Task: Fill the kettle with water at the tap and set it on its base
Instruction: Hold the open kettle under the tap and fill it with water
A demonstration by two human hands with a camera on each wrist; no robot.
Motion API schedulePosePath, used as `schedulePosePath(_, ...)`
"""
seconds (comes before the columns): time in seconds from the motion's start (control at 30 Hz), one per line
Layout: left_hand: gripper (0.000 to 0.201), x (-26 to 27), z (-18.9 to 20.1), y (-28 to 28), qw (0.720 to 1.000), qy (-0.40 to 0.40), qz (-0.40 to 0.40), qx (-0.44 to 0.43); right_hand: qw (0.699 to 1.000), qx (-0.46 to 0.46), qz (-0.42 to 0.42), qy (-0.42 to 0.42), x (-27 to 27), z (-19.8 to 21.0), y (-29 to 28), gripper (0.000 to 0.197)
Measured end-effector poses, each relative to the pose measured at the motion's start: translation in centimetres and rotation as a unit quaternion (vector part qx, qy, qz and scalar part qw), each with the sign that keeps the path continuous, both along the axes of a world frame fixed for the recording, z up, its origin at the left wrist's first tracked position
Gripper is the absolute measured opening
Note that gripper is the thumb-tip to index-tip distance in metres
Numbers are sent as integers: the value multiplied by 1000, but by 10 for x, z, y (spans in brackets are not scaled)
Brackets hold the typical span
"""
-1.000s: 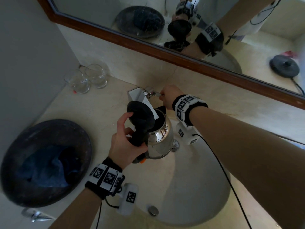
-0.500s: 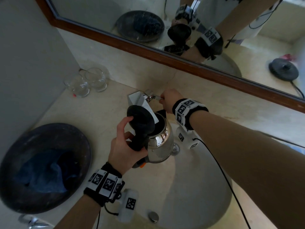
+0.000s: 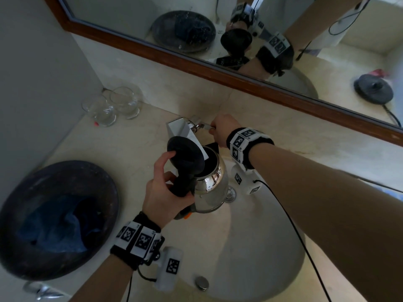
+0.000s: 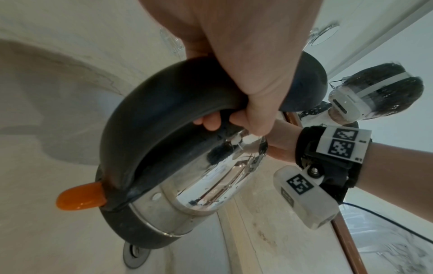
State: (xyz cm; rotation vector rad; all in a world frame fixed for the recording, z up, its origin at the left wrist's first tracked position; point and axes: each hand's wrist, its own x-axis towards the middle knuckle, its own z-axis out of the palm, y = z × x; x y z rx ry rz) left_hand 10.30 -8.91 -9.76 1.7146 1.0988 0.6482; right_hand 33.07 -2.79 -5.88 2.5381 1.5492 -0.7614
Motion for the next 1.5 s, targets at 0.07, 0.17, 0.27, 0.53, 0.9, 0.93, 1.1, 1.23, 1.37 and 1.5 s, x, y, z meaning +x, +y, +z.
schedulePosePath(0.07,105,0,-1,0,1000,-1,2,3,1000,1,-1,3,0,0,0,28)
schedulePosePath(0.17,104,0,-1,-1,1000,2,5,-1,1000,0,0,1,0,0,1,29)
schedulePosePath(0.27,100,1,-1,-1,1000,11,8,-12,1000,-4,3,-4,0,0,1,29)
schedulePosePath(0.53,100,0,-2,-1,1000,18,9,-15,1000,-9,1,3,0,1,0,29)
schedulePosePath(0.9,102,1,-7,0,1000,12,1,-7,1000,1,0,14,0,1,-1,27)
schedulePosePath(0.93,102,1,-7,0,1000,11,0,-6,1000,3,1,14,0,1,-1,28)
schedulePosePath(1.1,106,1,-7,1,1000,10,4,-2,1000,0,-2,7,0,0,0,28)
schedulePosePath(1.23,106,1,-8,0,1000,5,3,-1,1000,0,-6,9,1,-1,0,27)
schedulePosePath(1.37,106,1,-8,0,1000,5,6,5,1000,-1,-5,7,0,-2,0,26)
schedulePosePath(1.5,103,1,-8,-1,1000,9,8,-5,1000,0,-6,12,1,-2,-1,27)
